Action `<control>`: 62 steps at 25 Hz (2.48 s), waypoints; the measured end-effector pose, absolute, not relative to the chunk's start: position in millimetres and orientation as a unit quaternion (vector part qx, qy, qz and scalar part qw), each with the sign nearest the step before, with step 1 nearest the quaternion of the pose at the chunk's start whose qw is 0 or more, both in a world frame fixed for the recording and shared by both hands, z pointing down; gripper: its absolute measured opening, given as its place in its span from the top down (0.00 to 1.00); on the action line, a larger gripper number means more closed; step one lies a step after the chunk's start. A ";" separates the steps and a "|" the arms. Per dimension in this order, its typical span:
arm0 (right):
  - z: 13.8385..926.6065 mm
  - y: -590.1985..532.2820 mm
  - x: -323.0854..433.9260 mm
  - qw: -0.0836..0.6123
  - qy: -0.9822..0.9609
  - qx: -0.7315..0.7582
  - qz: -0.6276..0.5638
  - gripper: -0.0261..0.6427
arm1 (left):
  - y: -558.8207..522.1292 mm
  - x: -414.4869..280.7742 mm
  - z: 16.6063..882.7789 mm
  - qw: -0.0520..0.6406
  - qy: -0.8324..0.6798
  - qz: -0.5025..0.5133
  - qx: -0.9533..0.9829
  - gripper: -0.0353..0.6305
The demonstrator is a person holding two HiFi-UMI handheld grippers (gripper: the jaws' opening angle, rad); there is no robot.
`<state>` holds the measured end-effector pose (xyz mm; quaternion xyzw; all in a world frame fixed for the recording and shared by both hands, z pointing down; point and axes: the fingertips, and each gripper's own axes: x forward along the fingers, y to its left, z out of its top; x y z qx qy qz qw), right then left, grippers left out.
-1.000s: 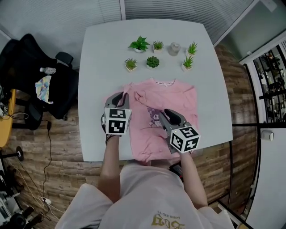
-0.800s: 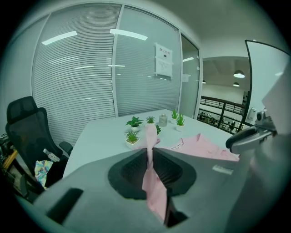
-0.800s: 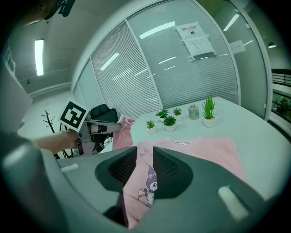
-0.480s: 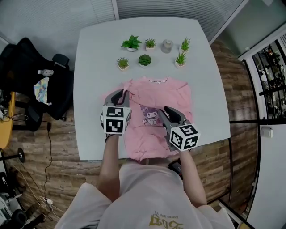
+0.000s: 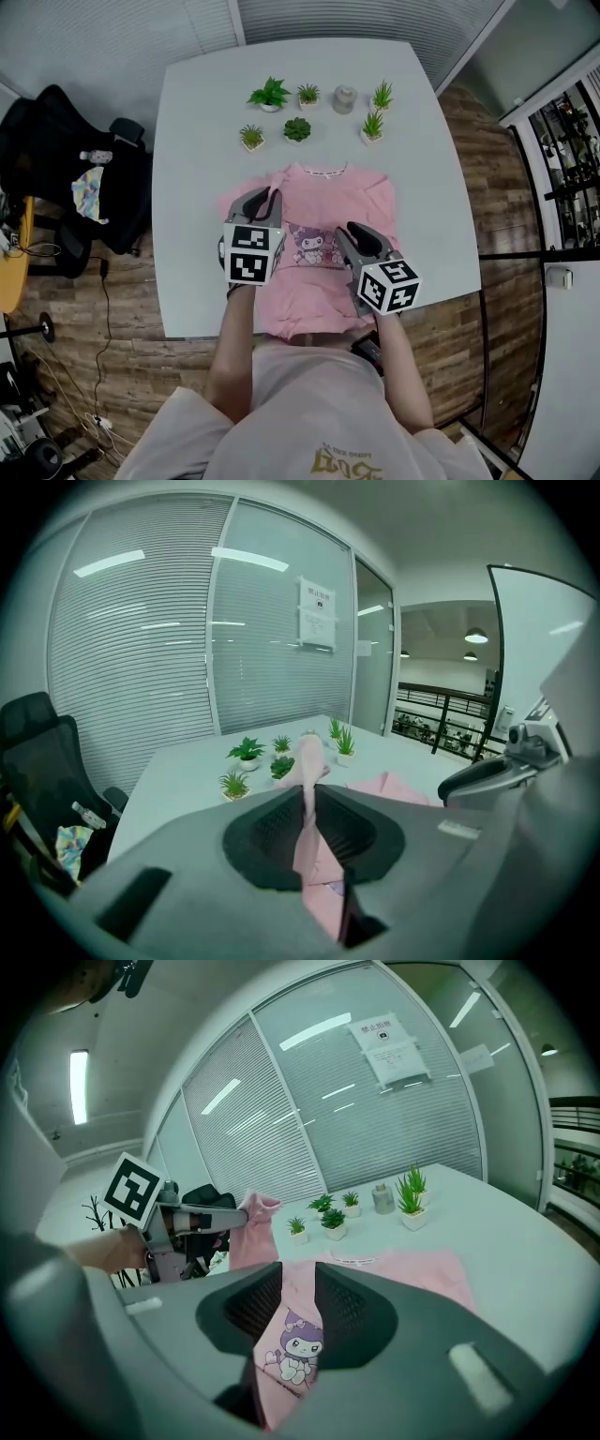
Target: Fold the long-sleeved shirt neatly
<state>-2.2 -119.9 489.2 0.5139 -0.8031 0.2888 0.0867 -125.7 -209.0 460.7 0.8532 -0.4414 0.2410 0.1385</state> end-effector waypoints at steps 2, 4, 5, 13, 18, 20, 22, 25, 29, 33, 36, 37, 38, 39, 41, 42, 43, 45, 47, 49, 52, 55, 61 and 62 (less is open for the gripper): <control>488.9 -121.1 1.5 0.085 -0.803 0.515 0.289 0.78 | -209.3 -117.4 458.7 0.136 -0.438 0.239 0.856 0.88; 488.7 -122.3 5.5 0.084 -0.802 0.516 0.288 0.78 | -209.6 -107.9 456.6 0.134 -0.433 0.237 0.859 0.88; 488.6 -122.6 8.1 0.084 -0.801 0.517 0.289 0.78 | -209.6 -102.8 456.0 0.133 -0.431 0.236 0.861 0.88; 490.5 -121.4 33.9 0.079 -0.794 0.525 0.295 0.78 | -207.9 -63.2 458.4 0.120 -0.414 0.244 0.869 0.88; 496.5 -123.4 51.4 0.078 -0.791 0.529 0.299 0.78 | -207.8 -35.9 465.7 0.117 -0.403 0.248 0.873 0.88; 499.0 -123.8 58.2 0.078 -0.789 0.529 0.301 0.78 | -206.6 -24.6 469.4 0.116 -0.398 0.249 0.875 0.88; 501.5 -125.3 64.7 0.079 -0.788 0.529 0.304 0.78 | -205.5 -13.2 473.8 0.116 -0.392 0.250 0.878 0.88; 503.9 -129.5 74.9 0.077 -0.788 0.528 0.307 0.78 | -203.7 3.9 474.4 0.113 -0.384 0.251 0.881 0.88; 508.4 -133.3 92.4 0.075 -0.785 0.530 0.311 0.78 | -196.0 30.0 470.6 0.109 -0.371 0.247 0.889 0.88; 520.1 -135.0 111.6 0.074 -0.777 0.535 0.323 0.78 | -185.1 60.5 493.1 0.101 -0.348 0.265 0.893 0.88; 527.9 -132.7 122.2 0.076 -0.774 0.534 0.331 0.78 | -175.5 79.6 526.9 0.105 -0.329 0.290 0.892 0.88; 530.5 -132.1 124.7 0.076 -0.774 0.532 0.334 0.78 | -173.0 84.5 538.6 0.110 -0.324 0.298 0.891 0.88; 533.0 -131.4 126.9 0.077 -0.774 0.530 0.337 0.78 | -170.8 88.4 549.2 0.115 -0.321 0.304 0.889 0.88; 535.3 -130.2 128.6 0.078 -0.775 0.528 0.339 0.78 | -169.0 91.4 558.1 0.120 -0.320 0.310 0.887 0.88; 539.5 -127.4 131.0 0.078 -0.776 0.524 0.343 0.78 | -166.6 95.4 569.5 0.129 -0.320 0.315 0.884 0.88; 541.7 -126.1 132.0 0.077 -0.776 0.523 0.345 0.78 | -165.9 97.0 572.7 0.132 -0.321 0.315 0.883 0.88; 544.1 -125.0 133.1 0.075 -0.776 0.521 0.348 0.78 | -165.4 98.7 574.8 0.133 -0.321 0.316 0.883 0.88; 549.0 -123.0 135.0 0.067 -0.774 0.518 0.358 0.78 | -164.6 102.0 577.2 0.129 -0.319 0.317 0.884 0.88; 552.6 -120.7 137.3 0.063 -0.773 0.517 0.364 0.78 | -164.0 105.5 578.7 0.122 -0.318 0.319 0.885 0.88; 554.8 -118.5 139.9 0.062 -0.772 0.516 0.366 0.78 | -162.9 109.1 581.0 0.119 -0.319 0.320 0.884 0.88; 555.8 -116.6 142.6 0.060 -0.772 0.515 0.368 0.78 | -159.0 114.2 587.7 0.120 -0.316 0.325 0.883 0.87; 555.4 -115.4 144.1 0.059 -0.773 0.512 0.369 0.78 | -155.5 121.1 585.1 0.135 -0.307 0.308 0.890 0.77; 554.7 -112.3 147.6 0.055 -0.776 0.509 0.369 0.78 | -149.8 129.3 589.9 0.159 -0.290 0.311 0.891 0.66; 554.4 -111.9 147.9 0.055 -0.776 0.509 0.369 0.78 | -148.9 128.8 591.2 0.161 -0.290 0.313 0.890 0.65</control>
